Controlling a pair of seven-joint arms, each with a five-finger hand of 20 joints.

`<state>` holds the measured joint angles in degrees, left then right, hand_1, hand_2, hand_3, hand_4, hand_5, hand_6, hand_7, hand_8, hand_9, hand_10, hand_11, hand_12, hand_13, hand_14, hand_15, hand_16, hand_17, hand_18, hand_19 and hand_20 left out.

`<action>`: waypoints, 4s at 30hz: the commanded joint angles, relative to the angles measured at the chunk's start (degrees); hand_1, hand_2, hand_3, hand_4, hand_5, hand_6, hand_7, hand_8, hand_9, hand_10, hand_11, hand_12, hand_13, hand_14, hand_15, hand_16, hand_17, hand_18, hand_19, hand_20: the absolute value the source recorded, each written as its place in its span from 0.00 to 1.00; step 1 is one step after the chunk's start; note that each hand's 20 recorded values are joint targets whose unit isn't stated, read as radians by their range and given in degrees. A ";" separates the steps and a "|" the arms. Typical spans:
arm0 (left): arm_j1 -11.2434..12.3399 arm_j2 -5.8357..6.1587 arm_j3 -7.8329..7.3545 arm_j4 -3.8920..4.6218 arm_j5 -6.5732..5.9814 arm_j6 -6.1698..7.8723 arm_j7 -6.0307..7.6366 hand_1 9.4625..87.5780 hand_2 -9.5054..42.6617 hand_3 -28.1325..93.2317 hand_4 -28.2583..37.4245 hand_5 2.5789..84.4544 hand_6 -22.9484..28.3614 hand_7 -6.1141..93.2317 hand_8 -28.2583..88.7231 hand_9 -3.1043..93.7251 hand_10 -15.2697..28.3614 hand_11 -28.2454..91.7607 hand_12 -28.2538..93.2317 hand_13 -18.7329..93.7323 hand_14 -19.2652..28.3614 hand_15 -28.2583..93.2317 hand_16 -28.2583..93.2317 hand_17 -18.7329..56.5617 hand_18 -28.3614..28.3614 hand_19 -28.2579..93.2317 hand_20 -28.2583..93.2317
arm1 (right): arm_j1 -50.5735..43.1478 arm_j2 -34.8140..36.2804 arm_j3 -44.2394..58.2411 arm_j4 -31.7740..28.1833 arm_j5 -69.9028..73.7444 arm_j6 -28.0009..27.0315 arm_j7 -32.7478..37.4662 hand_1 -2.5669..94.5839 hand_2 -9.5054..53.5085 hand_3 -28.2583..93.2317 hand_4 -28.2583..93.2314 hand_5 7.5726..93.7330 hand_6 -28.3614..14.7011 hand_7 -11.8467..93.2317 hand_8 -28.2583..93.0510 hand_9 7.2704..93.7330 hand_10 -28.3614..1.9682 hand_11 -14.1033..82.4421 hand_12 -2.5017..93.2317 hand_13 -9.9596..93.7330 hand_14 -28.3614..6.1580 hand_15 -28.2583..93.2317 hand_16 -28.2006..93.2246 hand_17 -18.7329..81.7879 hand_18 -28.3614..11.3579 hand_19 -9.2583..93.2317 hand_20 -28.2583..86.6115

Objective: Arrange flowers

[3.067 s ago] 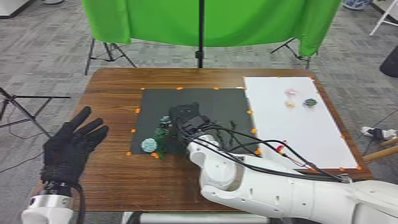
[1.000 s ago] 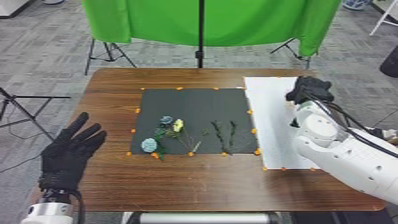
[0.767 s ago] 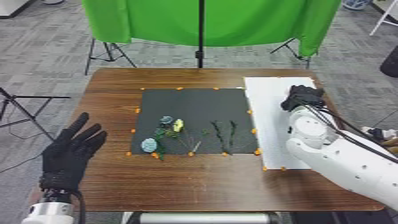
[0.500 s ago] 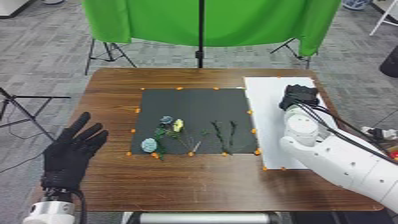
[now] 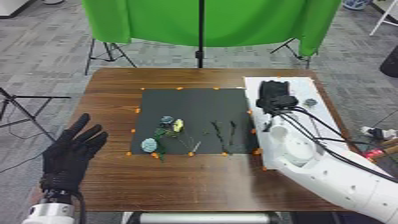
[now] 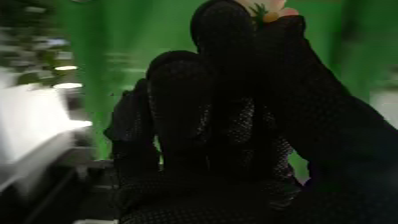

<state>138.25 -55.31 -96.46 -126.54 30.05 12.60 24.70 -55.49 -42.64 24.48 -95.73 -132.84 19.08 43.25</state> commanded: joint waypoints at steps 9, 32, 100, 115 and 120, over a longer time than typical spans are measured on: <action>0.78 -1.29 0.02 -0.02 1.06 -0.57 -2.49 0.16 0.28 0.89 0.00 0.40 0.60 0.18 0.16 0.39 0.82 0.43 0.32 0.37 1.00 0.65 0.16 0.12 0.96 0.68 0.35 | -8.50 -10.01 2.86 -8.86 1.08 -9.43 -9.07 0.55 0.00 0.83 0.00 0.90 0.73 0.25 0.24 0.95 0.66 0.50 0.28 0.80 0.64 0.83 0.40 0.47 0.18 0.96 0.62; -0.59 -2.06 -0.07 0.41 1.83 -1.46 -3.86 0.16 0.27 0.89 0.00 0.41 0.60 0.18 0.16 0.39 0.82 0.43 0.32 0.38 1.00 0.65 0.16 0.12 0.96 0.68 0.35 | -3.18 -16.48 -4.31 -2.80 -1.65 -11.55 -4.66 0.52 0.00 0.82 0.00 0.81 0.72 0.24 0.22 0.91 0.63 0.53 0.25 0.78 0.61 0.84 0.40 0.45 0.17 0.95 0.63; 0.71 -0.23 1.32 0.34 -0.36 0.56 0.29 0.16 0.28 0.89 0.00 0.41 0.60 0.18 0.16 0.39 0.82 0.43 0.32 0.38 1.00 0.66 0.16 0.12 0.96 0.68 0.35 | 11.00 2.04 -3.47 17.38 12.64 -21.06 8.16 0.40 0.00 0.92 0.00 0.48 0.72 0.25 0.12 0.55 0.45 0.34 0.17 0.62 0.47 0.78 0.30 0.39 0.15 0.88 0.59; 0.34 0.00 1.97 0.54 -0.68 0.68 1.26 0.16 0.27 0.89 0.00 0.40 0.60 0.18 0.16 0.39 0.82 0.43 0.32 0.37 1.00 0.65 0.16 0.12 0.96 0.68 0.35 | 3.05 4.24 0.36 11.07 8.38 -5.75 7.96 0.63 0.00 0.77 0.00 0.90 0.76 0.30 0.23 1.00 0.78 0.32 0.35 0.89 0.78 0.64 0.46 0.54 0.26 0.97 0.54; 0.64 -0.99 1.30 0.29 -0.18 0.58 0.28 0.16 0.28 0.89 0.00 0.40 0.60 0.18 0.16 0.39 0.82 0.43 0.32 0.37 1.00 0.66 0.16 0.12 0.96 0.68 0.35 | 3.40 4.14 0.84 3.02 6.70 -1.11 2.68 0.63 0.00 0.79 0.00 0.91 0.74 0.29 0.24 1.00 0.75 0.33 0.35 0.89 0.76 0.65 0.47 0.54 0.25 0.97 0.54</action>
<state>137.79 -54.76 -94.41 -126.17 29.44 12.80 26.05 -52.74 -39.10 26.02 -83.99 -122.97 14.48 50.99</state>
